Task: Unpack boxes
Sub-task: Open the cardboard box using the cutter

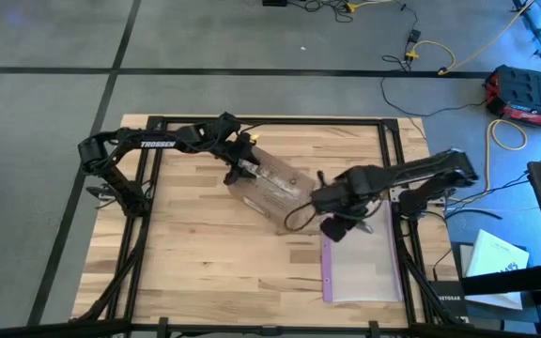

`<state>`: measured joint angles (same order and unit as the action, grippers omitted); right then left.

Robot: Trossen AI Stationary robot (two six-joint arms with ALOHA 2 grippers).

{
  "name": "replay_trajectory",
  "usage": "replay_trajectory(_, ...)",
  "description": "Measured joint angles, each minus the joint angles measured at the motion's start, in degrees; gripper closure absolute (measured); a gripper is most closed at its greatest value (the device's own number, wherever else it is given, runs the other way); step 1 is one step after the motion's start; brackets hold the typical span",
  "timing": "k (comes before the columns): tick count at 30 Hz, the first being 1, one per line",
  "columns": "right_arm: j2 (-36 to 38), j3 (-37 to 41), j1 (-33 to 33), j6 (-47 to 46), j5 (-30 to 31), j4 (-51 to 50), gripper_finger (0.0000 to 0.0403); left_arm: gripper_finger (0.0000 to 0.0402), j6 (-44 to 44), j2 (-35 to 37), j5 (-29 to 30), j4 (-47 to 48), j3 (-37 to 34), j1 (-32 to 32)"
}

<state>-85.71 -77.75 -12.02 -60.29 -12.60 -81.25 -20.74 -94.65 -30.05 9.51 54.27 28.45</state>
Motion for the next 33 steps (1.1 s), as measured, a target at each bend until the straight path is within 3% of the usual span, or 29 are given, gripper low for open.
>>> replay_trajectory(5, 14.8, 12.3, 2.3, -12.3, 2.1, 15.9, 0.0341, 0.0165, 3.6, 0.0, 12.1, -2.6, 0.0, -4.5)
replay_trajectory(8, 22.7, 17.8, 2.3, -20.4, 5.7, 16.8, 0.0341, 0.0165, 5.3, 0.0, 18.2, -3.8, -0.1, -7.0)
replay_trajectory(14, 32.6, 24.5, 2.6, -34.1, 12.8, 21.4, 0.0341, 0.0165, 12.4, -0.1, 24.0, -5.6, -0.2, -10.8)
replay_trajectory(21, 31.8, 24.2, 8.8, -34.1, 12.7, 32.5, 0.0341, 0.0165, 18.8, -0.2, 30.9, -6.6, -0.2, -14.8)
replay_trajectory(24, 29.4, 24.1, 11.5, -30.4, 8.5, 31.2, 0.0341, 0.0165, 21.0, -0.2, 32.6, -6.6, -0.2, -15.9)
replay_trajectory(33, 24.0, 24.2, 11.5, -25.4, 8.9, 35.2, 0.0341, 0.0165, 18.4, 1.2, 31.3, -9.4, -0.2, -17.9)
